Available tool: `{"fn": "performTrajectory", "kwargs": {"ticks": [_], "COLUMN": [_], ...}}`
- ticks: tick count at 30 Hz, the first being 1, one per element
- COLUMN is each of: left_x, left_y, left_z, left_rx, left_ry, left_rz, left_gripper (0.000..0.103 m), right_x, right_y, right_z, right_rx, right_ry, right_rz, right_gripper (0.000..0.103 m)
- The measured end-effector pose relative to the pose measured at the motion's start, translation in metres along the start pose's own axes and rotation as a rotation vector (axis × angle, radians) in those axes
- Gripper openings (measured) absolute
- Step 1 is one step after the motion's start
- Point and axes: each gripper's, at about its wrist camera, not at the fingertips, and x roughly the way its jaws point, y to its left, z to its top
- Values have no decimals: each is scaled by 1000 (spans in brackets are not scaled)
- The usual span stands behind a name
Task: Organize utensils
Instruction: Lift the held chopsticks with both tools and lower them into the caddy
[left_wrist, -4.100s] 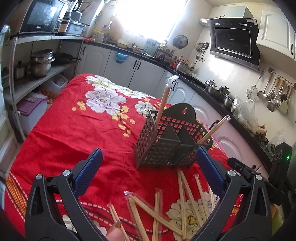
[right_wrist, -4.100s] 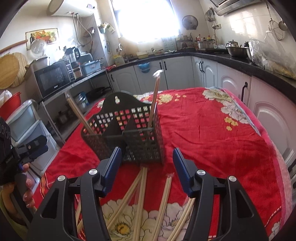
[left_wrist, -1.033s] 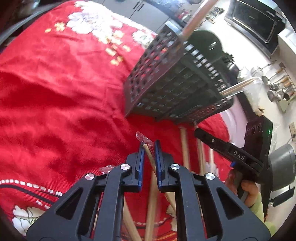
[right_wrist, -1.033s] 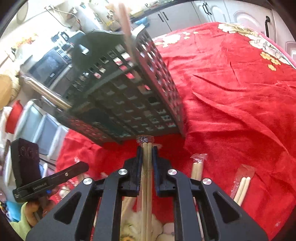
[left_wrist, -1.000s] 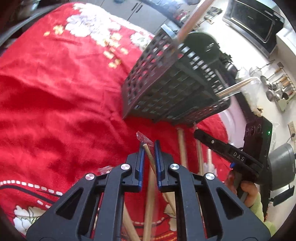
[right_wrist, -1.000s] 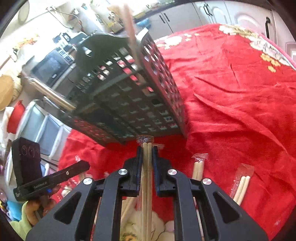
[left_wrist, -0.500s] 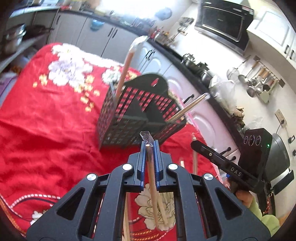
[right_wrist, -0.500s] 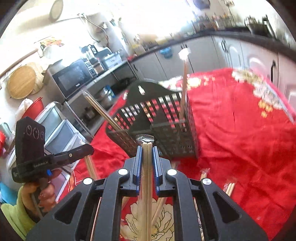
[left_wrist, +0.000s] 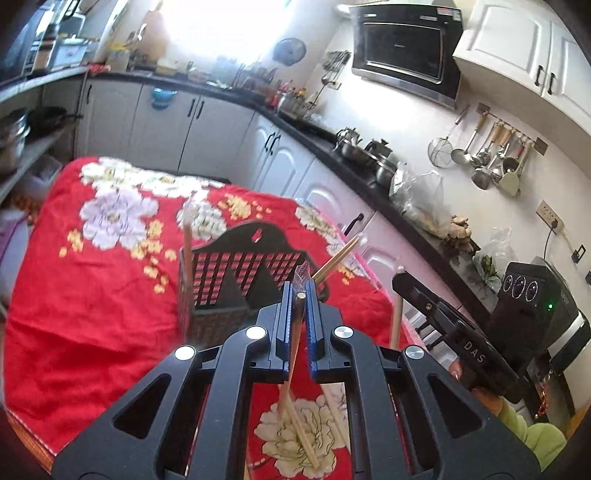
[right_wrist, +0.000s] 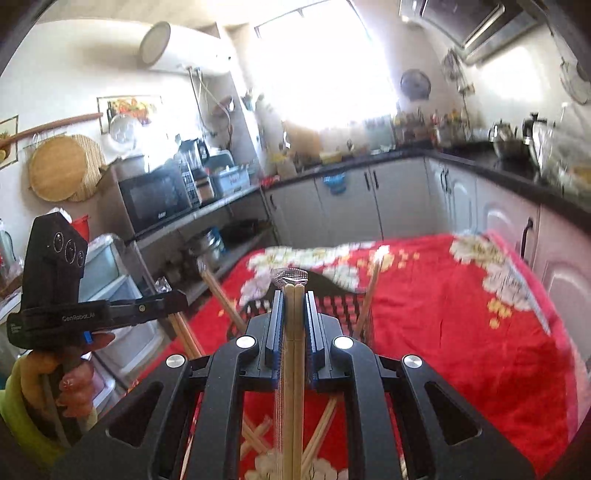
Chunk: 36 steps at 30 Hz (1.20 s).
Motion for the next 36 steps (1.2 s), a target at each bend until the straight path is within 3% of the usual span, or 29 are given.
{"fn": "performTrajectory", "kwargs": {"ticks": [25,36], "left_x": [-15,3], "left_y": [-37,-32], "left_z": [98,107], "left_rx": [123,143], "left_ry": [-161,-201], "left_rz": [24,75], "left_gripper": [3,3], "right_x": [45,62], "right_y": [2,-3], "right_z": [104,130], "right_rx": [-63,-68], "right_ry": [-260,-365], "right_rz": [-96,-178], "right_gripper": [11,11]}}
